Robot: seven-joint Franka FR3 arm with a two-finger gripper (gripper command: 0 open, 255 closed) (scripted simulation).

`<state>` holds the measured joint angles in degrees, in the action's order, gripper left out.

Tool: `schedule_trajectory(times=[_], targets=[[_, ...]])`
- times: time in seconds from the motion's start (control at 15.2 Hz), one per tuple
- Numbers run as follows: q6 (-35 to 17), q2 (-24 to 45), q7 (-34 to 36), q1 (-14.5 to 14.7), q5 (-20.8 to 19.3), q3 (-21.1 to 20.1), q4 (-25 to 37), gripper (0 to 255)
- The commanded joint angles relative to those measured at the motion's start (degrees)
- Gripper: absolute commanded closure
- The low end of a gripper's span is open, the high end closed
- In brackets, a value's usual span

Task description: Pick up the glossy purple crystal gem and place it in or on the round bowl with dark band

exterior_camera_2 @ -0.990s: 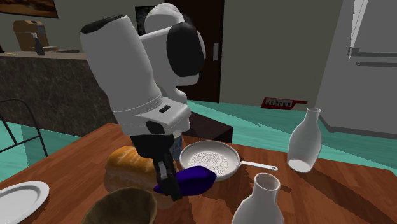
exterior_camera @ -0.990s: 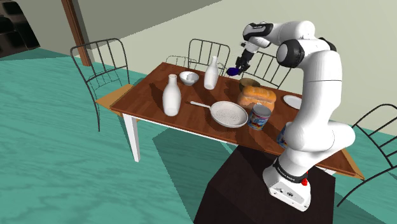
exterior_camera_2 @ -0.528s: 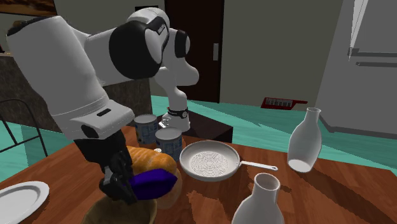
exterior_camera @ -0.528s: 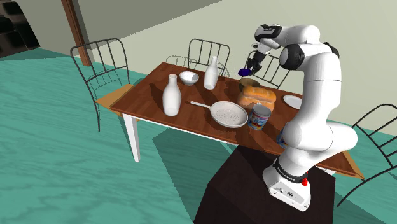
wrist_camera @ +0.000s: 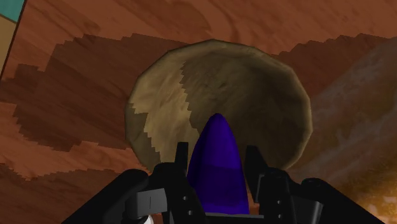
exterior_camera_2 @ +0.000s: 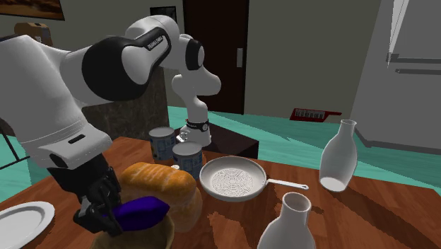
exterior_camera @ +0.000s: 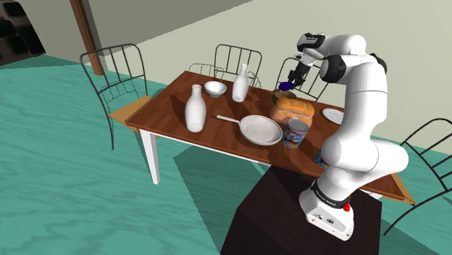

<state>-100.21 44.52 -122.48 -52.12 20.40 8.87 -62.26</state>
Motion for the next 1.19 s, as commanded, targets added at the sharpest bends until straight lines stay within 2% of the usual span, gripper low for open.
schedule_trajectory(times=[0.0,0.46,0.99,1.06,1.12], targets=[[-1.24,0.31,-0.48,-0.02,0.12,-0.03,-0.99,255],[-5.26,1.71,-1.57,0.16,0.55,-0.21,-3.75,255],[-5.24,1.73,-1.57,0.16,0.55,-0.21,-3.72,255],[-5.24,1.74,-1.56,0.16,0.55,-0.21,-3.71,0],[-5.24,1.73,-1.56,0.16,0.55,-0.21,-3.72,0]])
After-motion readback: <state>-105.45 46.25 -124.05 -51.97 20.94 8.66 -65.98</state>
